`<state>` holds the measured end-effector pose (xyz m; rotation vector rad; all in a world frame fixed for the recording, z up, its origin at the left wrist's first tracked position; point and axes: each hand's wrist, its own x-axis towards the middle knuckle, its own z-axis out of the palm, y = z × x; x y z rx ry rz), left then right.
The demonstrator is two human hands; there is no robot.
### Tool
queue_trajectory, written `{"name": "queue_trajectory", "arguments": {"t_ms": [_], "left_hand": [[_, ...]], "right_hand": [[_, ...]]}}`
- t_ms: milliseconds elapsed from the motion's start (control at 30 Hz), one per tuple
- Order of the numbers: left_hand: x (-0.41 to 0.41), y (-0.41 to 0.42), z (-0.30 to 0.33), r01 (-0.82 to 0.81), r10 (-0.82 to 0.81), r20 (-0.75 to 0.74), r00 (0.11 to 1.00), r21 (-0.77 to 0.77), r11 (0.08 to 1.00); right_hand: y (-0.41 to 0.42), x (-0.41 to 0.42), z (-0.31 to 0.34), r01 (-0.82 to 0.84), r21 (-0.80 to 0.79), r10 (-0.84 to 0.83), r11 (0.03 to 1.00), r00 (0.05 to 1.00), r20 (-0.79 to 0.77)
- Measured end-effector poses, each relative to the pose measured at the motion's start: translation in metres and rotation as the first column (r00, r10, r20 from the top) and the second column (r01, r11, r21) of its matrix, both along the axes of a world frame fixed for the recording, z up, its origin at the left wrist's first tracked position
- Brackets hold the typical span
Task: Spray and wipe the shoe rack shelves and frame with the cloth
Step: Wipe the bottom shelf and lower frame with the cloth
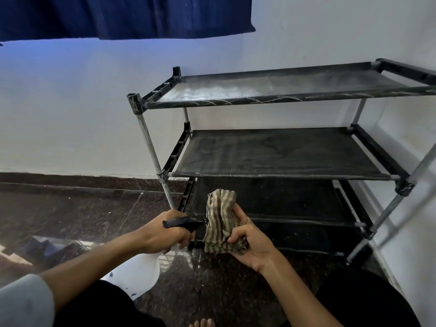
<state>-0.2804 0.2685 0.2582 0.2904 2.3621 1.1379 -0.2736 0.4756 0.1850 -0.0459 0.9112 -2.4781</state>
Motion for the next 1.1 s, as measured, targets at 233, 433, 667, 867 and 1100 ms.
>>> {"name": "queue_trajectory", "arguments": {"t_ms": [233,433,667,867,1100], "left_hand": [[0.005,0.004,-0.001,0.078,-0.078,-0.004,0.997,0.014,0.997],[0.01,0.002,-0.003,0.148,-0.158,-0.13,0.979,-0.082,0.986],[0.014,-0.014,-0.001,0.264,-0.268,-0.03,0.963,-0.096,0.96],[-0.002,-0.018,-0.014,0.294,-0.313,-0.161,0.936,-0.128,0.947],[-0.021,-0.026,-0.08,0.021,0.072,-0.403,0.912,0.223,0.975]], "right_hand": [[0.0,0.0,-0.002,0.018,-0.035,-0.018,0.999,1.0,0.004],[0.003,0.001,-0.004,0.024,-0.034,-0.024,0.999,1.0,0.021],[0.002,0.011,-0.011,0.086,-0.049,-0.075,0.995,0.977,0.2],[-0.014,0.004,-0.037,0.126,0.133,-0.17,0.983,0.896,0.41],[-0.042,-0.077,-0.052,0.307,0.534,-0.424,0.788,0.899,0.11]]}}
